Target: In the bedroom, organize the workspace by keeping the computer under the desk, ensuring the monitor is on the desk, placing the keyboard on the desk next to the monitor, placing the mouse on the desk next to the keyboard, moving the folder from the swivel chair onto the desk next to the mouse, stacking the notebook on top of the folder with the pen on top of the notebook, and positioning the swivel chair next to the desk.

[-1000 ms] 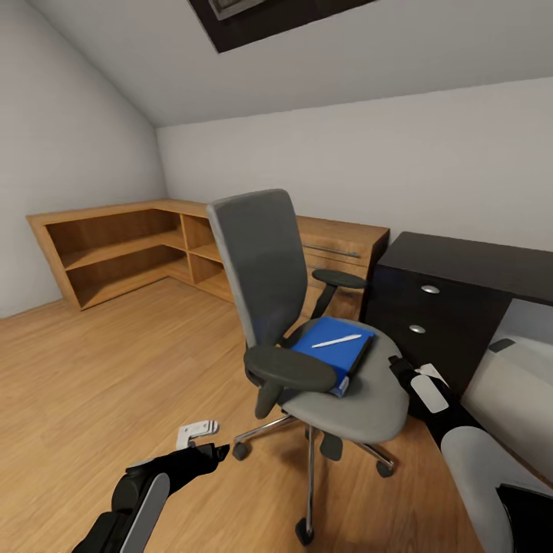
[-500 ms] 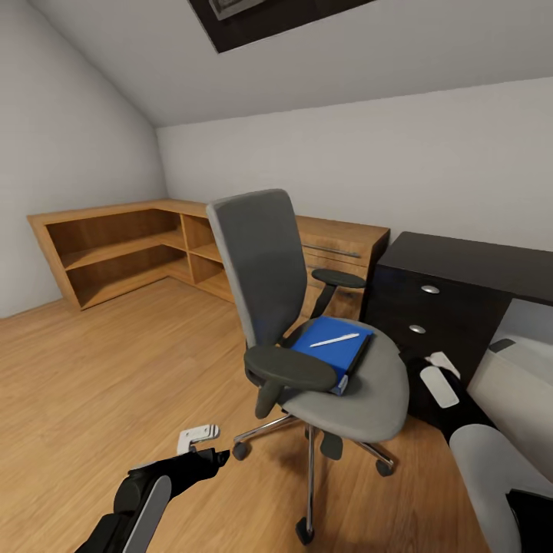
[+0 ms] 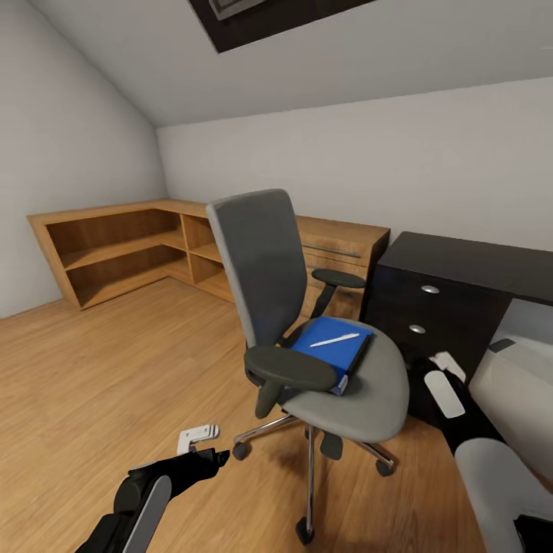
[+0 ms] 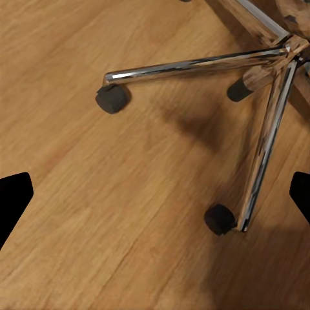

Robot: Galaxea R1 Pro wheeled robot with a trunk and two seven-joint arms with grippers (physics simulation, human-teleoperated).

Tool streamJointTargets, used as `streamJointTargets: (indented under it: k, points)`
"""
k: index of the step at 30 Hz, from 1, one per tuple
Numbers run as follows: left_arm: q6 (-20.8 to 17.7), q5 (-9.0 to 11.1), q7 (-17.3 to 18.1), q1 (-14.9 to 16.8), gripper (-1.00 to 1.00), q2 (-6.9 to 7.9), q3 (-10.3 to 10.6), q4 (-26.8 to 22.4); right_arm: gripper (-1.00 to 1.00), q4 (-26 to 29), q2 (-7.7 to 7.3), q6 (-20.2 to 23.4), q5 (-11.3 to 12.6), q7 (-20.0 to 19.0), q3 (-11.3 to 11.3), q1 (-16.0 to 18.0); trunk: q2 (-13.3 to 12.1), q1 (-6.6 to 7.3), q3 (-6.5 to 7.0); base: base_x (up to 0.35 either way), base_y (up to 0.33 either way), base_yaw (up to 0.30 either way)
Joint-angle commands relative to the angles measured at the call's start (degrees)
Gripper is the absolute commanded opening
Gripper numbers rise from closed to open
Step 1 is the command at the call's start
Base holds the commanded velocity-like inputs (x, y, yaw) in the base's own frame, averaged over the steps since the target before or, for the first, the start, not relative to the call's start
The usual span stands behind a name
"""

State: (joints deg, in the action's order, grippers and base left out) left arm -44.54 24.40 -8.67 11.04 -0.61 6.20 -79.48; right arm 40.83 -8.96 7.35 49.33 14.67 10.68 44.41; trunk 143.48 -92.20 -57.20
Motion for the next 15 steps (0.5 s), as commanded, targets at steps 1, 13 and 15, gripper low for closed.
streamJointTargets:
  k: [1, 13, 15]
  points:
    - [-0.2, 0.6, -0.5, 0.0, 1.0, 0.0, 0.0, -0.1, 1.0, 0.8, 0.0, 0.3, 0.3, 0.3, 0.0, -0.4, 0.0, 0.01, -0.06, 0.0, 0.0, 0.0]
    - [-0.2, 0.6, -0.5, 0.0, 1.0, 0.0, 0.0, -0.1, 1.0, 3.5, 0.07, 0.9, 0.7, 0.3, 0.1, -2.8, 0.0, 0.01, -0.06, 0.0, 0.0, 0.0]
    - [-0.2, 0.6, -0.5, 0.0, 1.0, 0.0, 0.0, -0.1, 1.0, 3.6, 0.09, 0.9, 0.8, 0.4, 0.1, -2.8, 0.0, 0.01, -0.06, -0.003, 0.0, 0.0]
